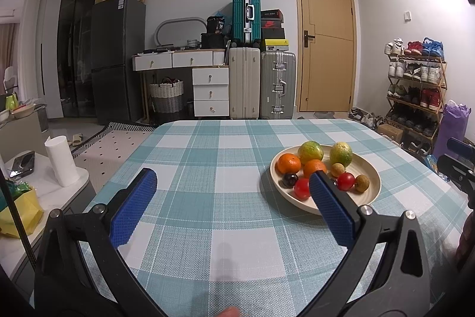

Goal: Organize fruits

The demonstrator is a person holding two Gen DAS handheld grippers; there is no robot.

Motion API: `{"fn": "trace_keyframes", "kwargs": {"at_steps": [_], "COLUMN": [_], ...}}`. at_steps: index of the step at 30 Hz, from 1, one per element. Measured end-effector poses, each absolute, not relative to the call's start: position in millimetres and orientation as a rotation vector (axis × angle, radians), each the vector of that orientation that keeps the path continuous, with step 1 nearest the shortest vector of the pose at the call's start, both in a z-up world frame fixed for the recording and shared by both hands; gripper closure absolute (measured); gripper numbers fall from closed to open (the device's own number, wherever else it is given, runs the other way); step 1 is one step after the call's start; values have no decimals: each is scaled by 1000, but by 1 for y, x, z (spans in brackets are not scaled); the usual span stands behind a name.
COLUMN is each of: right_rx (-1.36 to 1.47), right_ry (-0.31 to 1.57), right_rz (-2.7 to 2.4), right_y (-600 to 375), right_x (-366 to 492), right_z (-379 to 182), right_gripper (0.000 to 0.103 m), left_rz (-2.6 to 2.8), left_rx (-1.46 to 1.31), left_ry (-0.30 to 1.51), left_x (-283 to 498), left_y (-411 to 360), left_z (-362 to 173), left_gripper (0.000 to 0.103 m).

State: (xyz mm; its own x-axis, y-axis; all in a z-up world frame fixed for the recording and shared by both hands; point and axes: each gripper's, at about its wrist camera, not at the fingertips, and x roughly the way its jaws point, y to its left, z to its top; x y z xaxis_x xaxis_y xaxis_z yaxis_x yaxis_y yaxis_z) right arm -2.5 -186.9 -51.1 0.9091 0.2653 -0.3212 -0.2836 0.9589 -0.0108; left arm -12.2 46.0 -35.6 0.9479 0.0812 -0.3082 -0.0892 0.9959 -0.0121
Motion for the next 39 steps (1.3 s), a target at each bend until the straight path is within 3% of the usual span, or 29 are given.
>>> {"fn": "trace_keyframes", "kwargs": {"at_steps": [39], "right_rx": [-57], "right_ry": [323], "right_rz": [283], "right_y": [-187], "right_x": [-3], "right_z": [-51], "right_gripper": [0], "left_rz": [104], "left_rx": [-29], "left_ry": [319], "left_x": [-11], "left_y": [49], "left_z": [-37], "left_gripper": [1]}}
